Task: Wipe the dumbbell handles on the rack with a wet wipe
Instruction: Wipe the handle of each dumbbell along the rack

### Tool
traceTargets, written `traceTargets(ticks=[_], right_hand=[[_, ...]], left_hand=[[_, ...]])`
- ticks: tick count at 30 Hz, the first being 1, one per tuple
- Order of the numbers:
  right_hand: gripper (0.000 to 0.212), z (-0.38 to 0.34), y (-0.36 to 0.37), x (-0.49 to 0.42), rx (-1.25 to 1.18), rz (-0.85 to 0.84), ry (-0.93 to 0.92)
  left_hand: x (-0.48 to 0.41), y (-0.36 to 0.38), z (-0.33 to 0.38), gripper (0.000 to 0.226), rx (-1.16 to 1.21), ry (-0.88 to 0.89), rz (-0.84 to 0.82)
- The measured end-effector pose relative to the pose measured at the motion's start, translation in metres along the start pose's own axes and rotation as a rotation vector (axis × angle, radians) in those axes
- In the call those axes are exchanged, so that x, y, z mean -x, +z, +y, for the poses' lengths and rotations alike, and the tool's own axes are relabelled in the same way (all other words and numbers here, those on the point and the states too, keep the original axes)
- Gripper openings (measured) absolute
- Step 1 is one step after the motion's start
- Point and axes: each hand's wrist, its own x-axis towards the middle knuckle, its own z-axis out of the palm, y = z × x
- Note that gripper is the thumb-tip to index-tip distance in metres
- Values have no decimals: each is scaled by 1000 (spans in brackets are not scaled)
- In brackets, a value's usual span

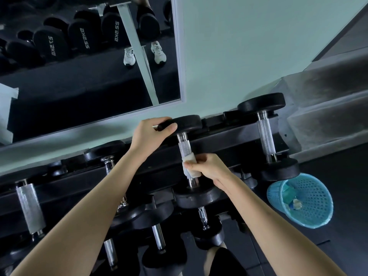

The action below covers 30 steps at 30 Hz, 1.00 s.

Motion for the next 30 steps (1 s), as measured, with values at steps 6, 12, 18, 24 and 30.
traceTargets(ticks=[6,12,18,24,30], right_hand=[[12,3,-7,-3,-103,-28,-31],[12,-2,2,-2,-153,47,11],[8,-1,7,-2,-45,250,-13],[16,2,13,2,177,436,-113],[24,4,34,0,358,518,-151]], left_hand=[[-19,7,19,66,-602,276,-141],[-25,13,31,21,-787,370,-161],[-17,10,21,14,-615,404,-112],[-13,15,9,49,-310,303,-89],[-15,7,-12,44,-254,179,-84]])
